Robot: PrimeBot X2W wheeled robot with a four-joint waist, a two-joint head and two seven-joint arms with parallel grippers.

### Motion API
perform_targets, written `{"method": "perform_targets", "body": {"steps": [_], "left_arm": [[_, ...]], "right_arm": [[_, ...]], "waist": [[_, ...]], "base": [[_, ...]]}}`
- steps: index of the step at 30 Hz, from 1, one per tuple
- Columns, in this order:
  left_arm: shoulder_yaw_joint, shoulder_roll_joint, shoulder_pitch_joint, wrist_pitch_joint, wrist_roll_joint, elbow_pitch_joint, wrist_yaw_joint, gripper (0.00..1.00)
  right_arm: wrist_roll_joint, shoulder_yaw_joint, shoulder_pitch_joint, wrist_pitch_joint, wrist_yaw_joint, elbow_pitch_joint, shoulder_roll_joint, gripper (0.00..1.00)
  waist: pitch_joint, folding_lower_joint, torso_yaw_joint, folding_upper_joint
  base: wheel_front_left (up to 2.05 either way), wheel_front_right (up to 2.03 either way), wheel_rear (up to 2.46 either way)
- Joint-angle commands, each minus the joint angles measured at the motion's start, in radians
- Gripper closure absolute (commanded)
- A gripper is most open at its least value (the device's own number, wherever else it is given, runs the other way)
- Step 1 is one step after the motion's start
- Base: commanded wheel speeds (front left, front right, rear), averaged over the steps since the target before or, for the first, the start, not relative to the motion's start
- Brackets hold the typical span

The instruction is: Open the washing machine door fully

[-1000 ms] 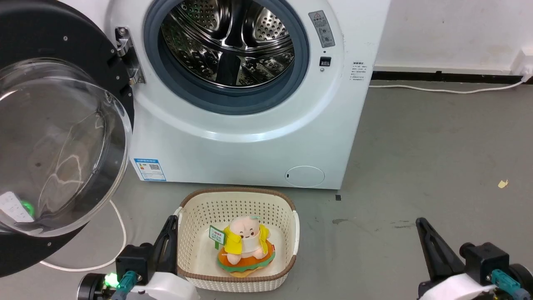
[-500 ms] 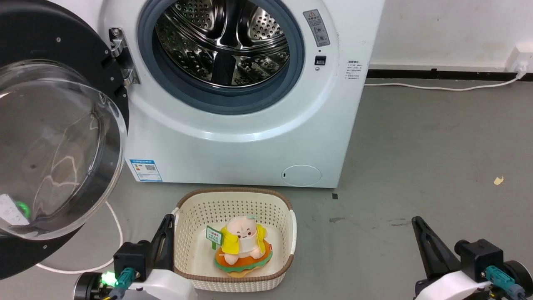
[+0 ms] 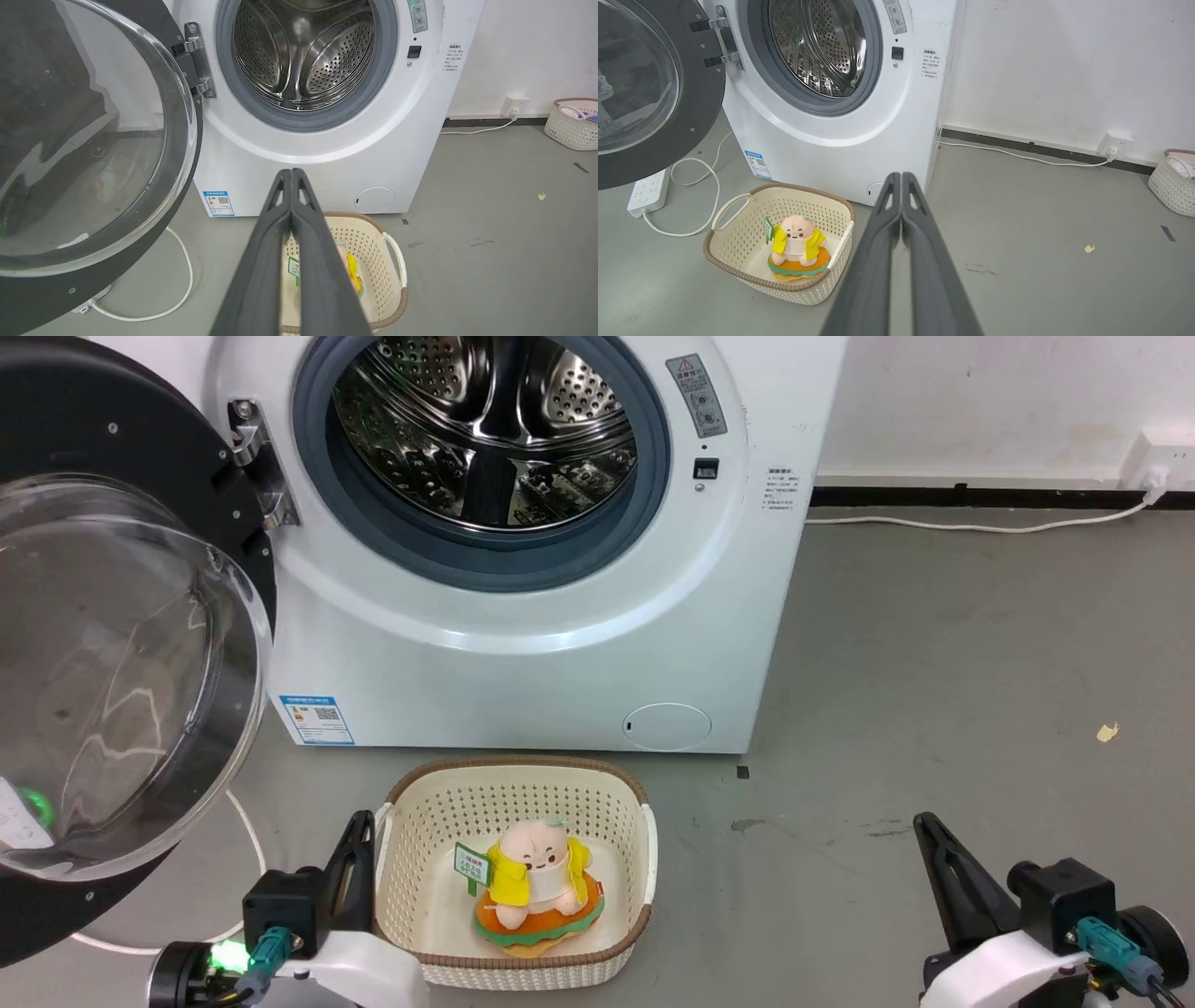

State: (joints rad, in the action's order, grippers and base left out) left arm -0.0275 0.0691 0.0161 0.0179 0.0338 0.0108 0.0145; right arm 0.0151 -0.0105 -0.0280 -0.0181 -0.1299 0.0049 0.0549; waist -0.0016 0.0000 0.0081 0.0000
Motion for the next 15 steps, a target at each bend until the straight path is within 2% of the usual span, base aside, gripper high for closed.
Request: {"method": "perform_targets", "body": {"steps": [1,15], "left_arm": [[0.007,-0.008,-0.013,-0.004,-0.014,-0.005,-0.005,1.00],[0.028,-0.019,-0.016,-0.018,-0.034,-0.011,-0.014,1.00]], "right_arm": [[-0.009,0.004,0.020,0.005,-0.001,-0.004,-0.004,1.00],[-0.015,0.010,0.028,0.018,-0.001,-0.005,-0.005,1.00]], "waist": [[0.000,0.0000,-0.001,0.0000],[0.002,0.0000,-0.008,0.0000]], "base": [[0.00,0.00,0.00],[0.00,0.00,0.00]]}}
